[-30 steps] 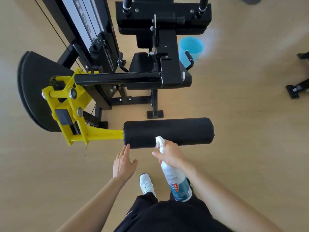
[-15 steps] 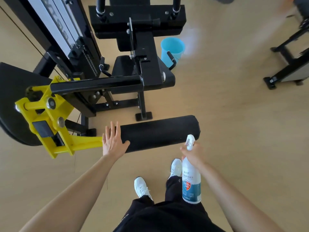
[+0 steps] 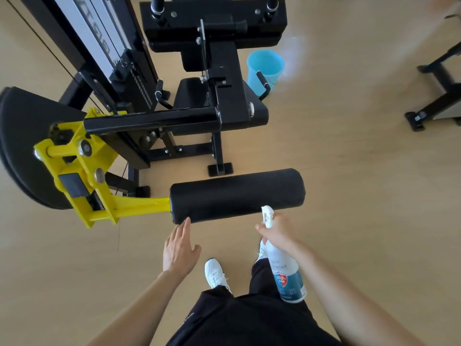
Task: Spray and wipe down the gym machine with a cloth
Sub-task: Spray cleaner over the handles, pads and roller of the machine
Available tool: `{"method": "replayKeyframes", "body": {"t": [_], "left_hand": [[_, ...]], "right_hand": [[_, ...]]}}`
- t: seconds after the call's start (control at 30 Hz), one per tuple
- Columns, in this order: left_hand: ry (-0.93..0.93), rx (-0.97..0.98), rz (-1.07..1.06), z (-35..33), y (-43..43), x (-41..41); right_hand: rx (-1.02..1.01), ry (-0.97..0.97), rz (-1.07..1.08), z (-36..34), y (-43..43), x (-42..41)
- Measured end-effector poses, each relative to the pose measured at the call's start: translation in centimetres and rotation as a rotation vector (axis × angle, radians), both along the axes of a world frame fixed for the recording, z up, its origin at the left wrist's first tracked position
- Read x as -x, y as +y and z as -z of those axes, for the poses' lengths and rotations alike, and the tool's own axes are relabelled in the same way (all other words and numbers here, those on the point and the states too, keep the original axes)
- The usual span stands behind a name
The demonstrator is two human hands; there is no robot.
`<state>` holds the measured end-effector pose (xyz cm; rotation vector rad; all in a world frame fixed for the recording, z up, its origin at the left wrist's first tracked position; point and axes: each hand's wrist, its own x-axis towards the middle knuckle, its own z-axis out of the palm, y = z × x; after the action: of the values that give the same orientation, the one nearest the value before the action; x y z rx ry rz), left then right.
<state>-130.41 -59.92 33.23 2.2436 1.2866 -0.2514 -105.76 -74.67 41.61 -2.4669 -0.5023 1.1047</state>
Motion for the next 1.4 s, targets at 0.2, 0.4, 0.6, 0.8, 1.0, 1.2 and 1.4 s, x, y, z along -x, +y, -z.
{"method": "replayKeyframes", "body": {"t": [0.2,0.4,0.6,0.8,1.0,1.2,1.4], "left_hand": [[-0.058,0.0,-0.106,-0.6,0.8,1.0],[-0.103,-0.095,-0.155,-1.8,4.1,0.2],[-0.08,-0.08,-0.048,-2.4,7.4,-2.7],[0.049,-0.087,0.124,-1.9,8.6,-5.3],[0.1,-0.091,0.125,-1.3,6.4,-5.0],[0.041,-0.096,0.108,-0.5,2.5,-2.1],[0.056,0.06,0.02,-0.1,-0.5,-0.4]], "right_hand": [[-0.005,0.002,-0.288,0.4,3.3,3.8],[-0.086,-0.014,-0.388,-0.7,5.8,5.9],[-0.076,-0.038,-0.237,-0.4,4.2,4.2],[-0.04,-0.085,0.092,0.6,0.7,-0.4],[-0.041,-0.064,0.367,-0.1,-2.1,-3.4],[0.039,-0.045,0.293,0.3,-1.5,-3.2],[0.036,0.036,-0.095,0.2,1.5,0.2]]}}
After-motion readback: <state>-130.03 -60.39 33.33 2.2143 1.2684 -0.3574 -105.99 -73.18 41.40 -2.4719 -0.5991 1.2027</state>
